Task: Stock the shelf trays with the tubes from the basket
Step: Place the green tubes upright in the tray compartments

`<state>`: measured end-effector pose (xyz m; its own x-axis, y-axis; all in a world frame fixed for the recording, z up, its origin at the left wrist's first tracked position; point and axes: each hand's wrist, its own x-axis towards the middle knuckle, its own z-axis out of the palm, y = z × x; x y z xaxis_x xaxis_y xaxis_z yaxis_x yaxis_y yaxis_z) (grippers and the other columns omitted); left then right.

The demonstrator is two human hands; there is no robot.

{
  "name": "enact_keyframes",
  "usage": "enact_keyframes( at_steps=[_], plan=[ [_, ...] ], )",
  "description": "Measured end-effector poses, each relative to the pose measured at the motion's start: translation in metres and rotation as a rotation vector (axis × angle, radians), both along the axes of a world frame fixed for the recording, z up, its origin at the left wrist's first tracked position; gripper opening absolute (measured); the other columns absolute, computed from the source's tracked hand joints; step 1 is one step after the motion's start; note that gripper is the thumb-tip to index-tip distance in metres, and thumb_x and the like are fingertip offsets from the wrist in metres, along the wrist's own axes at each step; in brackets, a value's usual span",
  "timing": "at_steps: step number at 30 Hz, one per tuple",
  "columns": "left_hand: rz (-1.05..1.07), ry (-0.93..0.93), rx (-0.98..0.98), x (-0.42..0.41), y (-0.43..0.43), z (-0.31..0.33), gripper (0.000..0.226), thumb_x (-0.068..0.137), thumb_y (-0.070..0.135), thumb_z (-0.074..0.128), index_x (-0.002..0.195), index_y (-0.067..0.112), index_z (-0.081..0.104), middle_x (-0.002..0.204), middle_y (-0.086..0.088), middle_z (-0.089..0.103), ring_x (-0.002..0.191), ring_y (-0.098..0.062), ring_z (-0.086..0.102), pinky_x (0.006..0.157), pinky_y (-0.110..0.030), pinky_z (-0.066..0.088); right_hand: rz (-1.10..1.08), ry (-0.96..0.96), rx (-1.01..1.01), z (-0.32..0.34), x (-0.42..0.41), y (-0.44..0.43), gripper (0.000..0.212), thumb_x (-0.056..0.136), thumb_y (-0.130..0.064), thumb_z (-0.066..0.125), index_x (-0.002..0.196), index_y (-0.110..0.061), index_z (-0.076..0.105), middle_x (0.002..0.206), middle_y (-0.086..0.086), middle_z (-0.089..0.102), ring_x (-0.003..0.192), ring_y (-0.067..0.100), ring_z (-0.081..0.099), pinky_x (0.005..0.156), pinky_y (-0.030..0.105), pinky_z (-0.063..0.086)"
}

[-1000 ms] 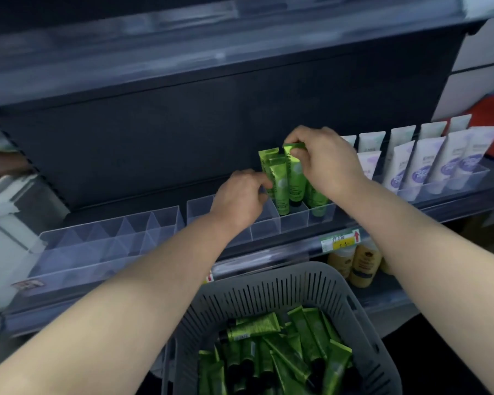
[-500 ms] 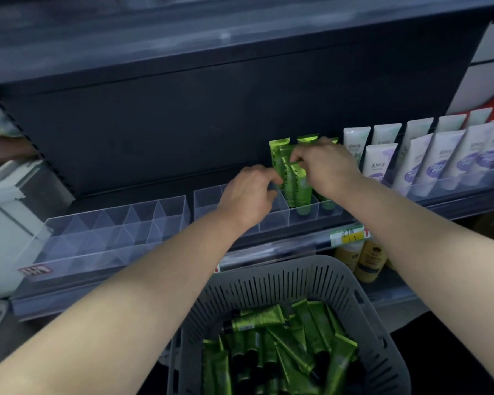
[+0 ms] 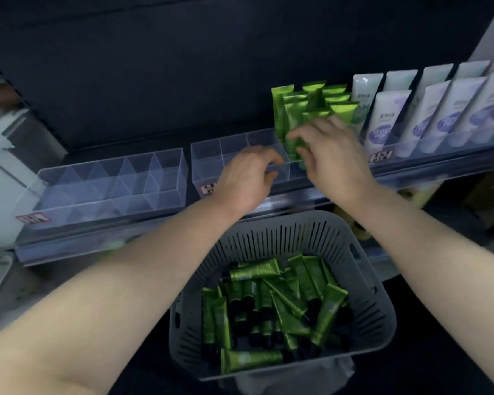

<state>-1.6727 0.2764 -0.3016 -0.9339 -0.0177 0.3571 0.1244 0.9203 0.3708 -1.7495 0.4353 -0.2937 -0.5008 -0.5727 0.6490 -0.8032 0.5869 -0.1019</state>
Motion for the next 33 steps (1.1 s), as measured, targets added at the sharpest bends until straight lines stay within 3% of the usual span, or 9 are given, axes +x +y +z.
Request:
enact_keyframes(
  at_steps=[6,9,14,19,22,25,33],
  plan=[
    [0.0,-0.096,0.029,0.028,0.002,-0.058,0.025,0.087,0.008,0.062,0.11,0.016,0.066,0.113,-0.003,0.067,0.108,-0.021,0.059,0.092,-0.038,0.049,0.016,-0.176,0.091,-0.081,0.032,0.016,0.025,0.079,-0.003,0.064,0.1,-0.016,0.067,0.094,0.004,0.065,0.091,0.03,0.054,0.07,0.042,0.049],
    [0.012,-0.195,0.03,0.042,0.001,-0.089,0.025,0.088,0.012,0.062,0.113,0.017,0.066,0.116,-0.001,0.065,0.11,-0.018,0.059,0.095,-0.032,0.048,0.0,-0.328,0.251,-0.122,0.047,0.02,0.029,0.074,-0.002,0.068,0.097,-0.02,0.068,0.094,0.004,0.066,0.094,0.03,0.056,0.072,0.04,0.05],
    [0.06,-0.41,0.087,0.058,-0.003,-0.135,0.027,0.092,0.015,0.059,0.118,0.019,0.063,0.121,-0.001,0.062,0.114,-0.017,0.055,0.098,-0.032,0.045,-0.015,-0.71,0.626,-0.177,0.06,0.014,0.039,0.085,-0.005,0.056,0.116,-0.028,0.061,0.118,0.001,0.059,0.114,0.023,0.048,0.09,0.035,0.045],
    [0.11,-0.524,0.135,0.067,-0.009,-0.167,0.026,0.091,0.015,0.059,0.117,0.017,0.063,0.121,-0.002,0.062,0.113,-0.018,0.056,0.097,-0.031,0.046,-0.039,-0.938,0.738,-0.214,0.068,-0.008,0.044,0.088,0.001,0.048,0.128,-0.016,0.054,0.125,0.011,0.057,0.109,0.027,0.058,0.086,0.031,0.05],
    [0.139,-0.562,0.151,0.071,-0.014,-0.179,0.027,0.091,0.016,0.059,0.117,0.017,0.063,0.121,-0.002,0.062,0.112,-0.018,0.056,0.096,-0.031,0.047,-0.06,-1.007,0.753,-0.232,0.073,-0.019,0.041,0.092,-0.007,0.049,0.132,-0.009,0.043,0.118,0.015,0.059,0.103,0.029,0.059,0.08,0.034,0.053],
    [0.157,-0.587,0.151,0.072,-0.02,-0.188,0.027,0.091,0.015,0.059,0.118,0.017,0.063,0.123,-0.001,0.062,0.113,-0.017,0.056,0.096,-0.029,0.046,-0.11,-1.01,0.741,-0.245,0.079,-0.023,0.036,0.091,-0.013,0.052,0.127,-0.012,0.044,0.115,0.013,0.061,0.101,0.029,0.061,0.079,0.036,0.053],
    [0.171,-0.68,0.134,0.066,-0.018,-0.201,0.03,0.093,0.016,0.055,0.123,0.016,0.059,0.128,-0.005,0.058,0.114,-0.02,0.055,0.095,-0.031,0.047,-0.146,-1.046,0.739,-0.227,0.08,-0.025,0.056,0.083,-0.01,0.059,0.132,-0.01,0.031,0.105,0.011,0.062,0.095,0.03,0.061,0.072,0.034,0.052]
  ],
)
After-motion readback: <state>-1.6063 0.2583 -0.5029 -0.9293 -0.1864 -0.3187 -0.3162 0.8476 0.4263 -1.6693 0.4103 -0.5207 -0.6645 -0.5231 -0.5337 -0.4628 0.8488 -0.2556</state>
